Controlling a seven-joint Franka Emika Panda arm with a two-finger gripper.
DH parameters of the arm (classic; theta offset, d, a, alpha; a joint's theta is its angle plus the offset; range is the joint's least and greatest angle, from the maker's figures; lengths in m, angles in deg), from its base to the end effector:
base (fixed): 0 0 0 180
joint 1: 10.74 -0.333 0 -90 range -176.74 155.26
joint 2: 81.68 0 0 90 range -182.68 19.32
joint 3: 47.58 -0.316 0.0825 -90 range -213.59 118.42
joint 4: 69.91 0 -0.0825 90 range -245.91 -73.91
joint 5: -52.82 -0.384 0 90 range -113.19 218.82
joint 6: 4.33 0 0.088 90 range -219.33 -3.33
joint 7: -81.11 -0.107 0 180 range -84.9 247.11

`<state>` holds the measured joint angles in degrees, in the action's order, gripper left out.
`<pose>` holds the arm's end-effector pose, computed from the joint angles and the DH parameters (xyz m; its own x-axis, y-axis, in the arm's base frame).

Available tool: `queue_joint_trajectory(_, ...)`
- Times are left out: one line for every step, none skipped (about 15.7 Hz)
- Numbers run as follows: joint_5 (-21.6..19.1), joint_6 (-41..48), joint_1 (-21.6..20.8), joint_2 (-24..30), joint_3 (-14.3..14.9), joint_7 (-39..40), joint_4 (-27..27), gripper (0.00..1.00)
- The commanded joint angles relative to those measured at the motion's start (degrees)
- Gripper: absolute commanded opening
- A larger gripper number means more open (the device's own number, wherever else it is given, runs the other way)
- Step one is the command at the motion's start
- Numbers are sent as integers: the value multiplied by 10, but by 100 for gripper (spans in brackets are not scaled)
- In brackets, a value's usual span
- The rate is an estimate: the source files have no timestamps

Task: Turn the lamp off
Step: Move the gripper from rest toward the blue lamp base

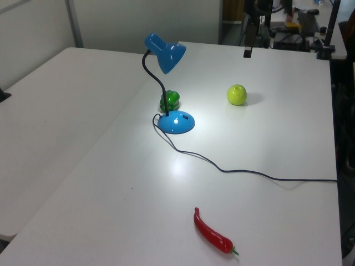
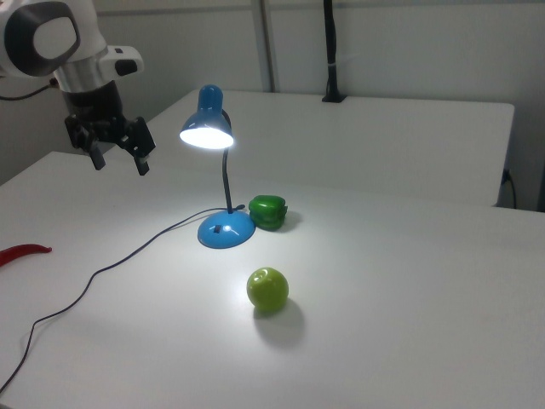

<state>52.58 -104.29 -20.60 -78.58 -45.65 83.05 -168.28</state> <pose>0.5464 0.0760 0.6004 0.9820 0.1701 0.0819 0.1710 -0.9853 -0.0032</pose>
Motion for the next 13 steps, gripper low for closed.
queue_joint_trajectory(-12, -14, 1, -4, 2, 19, 3, 100)
queue_joint_trajectory(-12, -17, 1, -4, 2, 20, 3, 100)
queue_joint_trajectory(-13, -19, 3, -4, 2, 23, 4, 88)
queue_joint_trajectory(-13, -21, 2, -5, 2, 23, 4, 77)
queue_joint_trajectory(-13, -21, 3, -5, 2, 23, 4, 61)
queue_joint_trajectory(-14, -21, 3, -5, 1, 23, 4, 45)
queue_joint_trajectory(-20, -21, 3, -5, 1, 23, 4, 34)
queue_joint_trajectory(-20, -21, 3, -5, 1, 22, 3, 25)
queue_joint_trajectory(-20, -21, 3, -6, 2, 23, 4, 14)
queue_joint_trajectory(-21, -21, 3, -6, 1, 22, 4, 6)
queue_joint_trajectory(-20, -21, 2, -6, 1, 20, 3, 3)
queue_joint_trajectory(-21, -21, 1, -6, 1, 21, 3, 0)
queue_joint_trajectory(-20, -21, 0, -7, 1, 20, 2, 0)
